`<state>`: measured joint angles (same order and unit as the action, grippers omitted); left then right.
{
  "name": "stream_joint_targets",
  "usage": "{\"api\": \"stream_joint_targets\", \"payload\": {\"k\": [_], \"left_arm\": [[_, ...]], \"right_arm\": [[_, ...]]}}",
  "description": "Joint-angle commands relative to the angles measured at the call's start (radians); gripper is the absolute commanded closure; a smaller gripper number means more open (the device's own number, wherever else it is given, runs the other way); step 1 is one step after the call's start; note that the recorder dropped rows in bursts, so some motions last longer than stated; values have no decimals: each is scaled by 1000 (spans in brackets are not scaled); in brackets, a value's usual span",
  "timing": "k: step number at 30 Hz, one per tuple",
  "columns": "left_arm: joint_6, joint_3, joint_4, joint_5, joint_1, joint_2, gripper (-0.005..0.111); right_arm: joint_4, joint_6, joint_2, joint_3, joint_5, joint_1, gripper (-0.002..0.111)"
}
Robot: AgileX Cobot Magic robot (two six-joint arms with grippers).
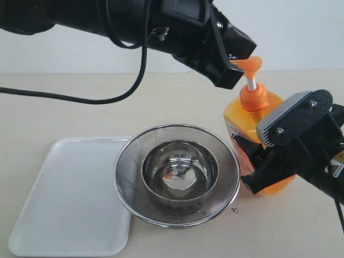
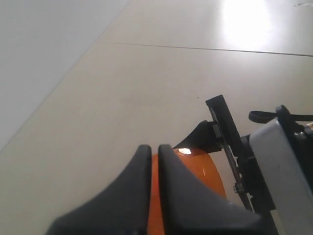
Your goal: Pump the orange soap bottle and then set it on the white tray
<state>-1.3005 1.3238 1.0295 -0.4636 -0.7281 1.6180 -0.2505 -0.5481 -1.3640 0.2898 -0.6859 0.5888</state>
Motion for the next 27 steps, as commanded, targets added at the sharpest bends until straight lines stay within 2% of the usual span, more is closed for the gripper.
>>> {"api": "stream_joint_targets", "payload": {"k": [1, 27], "left_arm": [[-1, 15, 2, 2, -5, 5, 102], [30, 15, -28, -68, -5, 73, 102]], "right_arm": [[10, -6, 5, 1, 48, 1, 109], [10, -6, 5, 1, 27, 1, 109]]}}
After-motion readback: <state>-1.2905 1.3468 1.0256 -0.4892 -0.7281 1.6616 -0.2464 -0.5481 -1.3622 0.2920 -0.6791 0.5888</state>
